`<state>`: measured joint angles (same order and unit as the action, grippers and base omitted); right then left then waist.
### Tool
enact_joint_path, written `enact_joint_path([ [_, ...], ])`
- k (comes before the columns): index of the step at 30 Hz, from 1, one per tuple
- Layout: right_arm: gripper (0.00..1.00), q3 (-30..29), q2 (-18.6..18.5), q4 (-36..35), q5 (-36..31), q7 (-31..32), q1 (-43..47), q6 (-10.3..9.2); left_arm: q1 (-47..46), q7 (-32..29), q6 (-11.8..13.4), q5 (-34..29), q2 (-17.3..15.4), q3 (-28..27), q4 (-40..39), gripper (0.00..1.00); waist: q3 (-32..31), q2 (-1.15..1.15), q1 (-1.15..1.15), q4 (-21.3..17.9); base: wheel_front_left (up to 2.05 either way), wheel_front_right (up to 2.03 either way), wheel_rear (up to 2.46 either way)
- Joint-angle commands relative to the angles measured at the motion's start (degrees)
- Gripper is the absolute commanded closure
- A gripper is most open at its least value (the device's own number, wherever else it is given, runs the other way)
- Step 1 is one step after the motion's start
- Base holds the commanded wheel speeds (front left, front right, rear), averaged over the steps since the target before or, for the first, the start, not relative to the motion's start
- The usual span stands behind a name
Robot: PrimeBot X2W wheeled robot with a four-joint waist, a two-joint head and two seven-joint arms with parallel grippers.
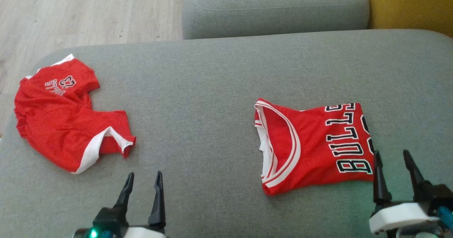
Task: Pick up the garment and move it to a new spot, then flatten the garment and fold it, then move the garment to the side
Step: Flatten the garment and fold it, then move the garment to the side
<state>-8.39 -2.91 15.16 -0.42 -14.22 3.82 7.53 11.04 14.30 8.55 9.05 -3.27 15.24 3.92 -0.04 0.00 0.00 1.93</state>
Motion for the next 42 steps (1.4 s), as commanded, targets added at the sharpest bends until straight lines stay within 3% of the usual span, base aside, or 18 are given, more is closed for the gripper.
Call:
enact_joint_path([
  [1, 0.0, 1.6, -0.4, -2.2, -0.2, -0.7, -0.1, -0.04, -1.0, 0.7, -0.2, -1.1, 0.4, -2.8, -1.9, 0.0, -0.4, 0.0, 0.0, 0.4, 0.0, 0.0, 0.0],
  [19, 0.0, 3.7, -0.2, -1.4, 0.1, -0.8, 0.8, -0.04, 0.4, 0.7, -0.5, -1.6, 0.4, -4.6, -2.3, 0.0, -1.0, 0.0, 0.0, 2.0, 0.0, 0.0, 0.0],
  [23, 0.0, 4.3, -0.2, -1.2, 3.9, -0.6, -1.7, -0.04, 0.3, 0.7, -0.3, -1.4, 0.4, -4.6, -2.6, 0.0, 0.0, 0.0, 0.0, 1.5, 0.0, 0.0, 0.0],
  [26, 0.0, 5.5, -2.7, -1.1, 7.8, 4.9, -6.0, -0.04, -0.3, 0.7, -0.3, -1.5, 0.4, -4.5, -2.7, 0.0, 1.7, 0.0, 0.0, 1.0, 0.0, 0.0, 0.0],
  [34, 0.0, 3.9, -10.6, 4.3, 16.0, 31.5, -17.1, -0.04, -4.1, 0.7, -0.3, -1.4, 0.4, -2.2, -2.8, 0.0, 7.1, 0.0, 0.0, 1.8, 0.0, 0.0, 0.0],
  [42, 0.0, 4.4, -12.7, 11.8, 20.5, 40.2, -21.2, -0.04, -6.2, 0.7, 0.2, -1.4, 0.4, -1.2, -2.5, 0.0, 9.8, 0.0, 0.0, 3.9, 0.0, 0.0, 0.0],
])
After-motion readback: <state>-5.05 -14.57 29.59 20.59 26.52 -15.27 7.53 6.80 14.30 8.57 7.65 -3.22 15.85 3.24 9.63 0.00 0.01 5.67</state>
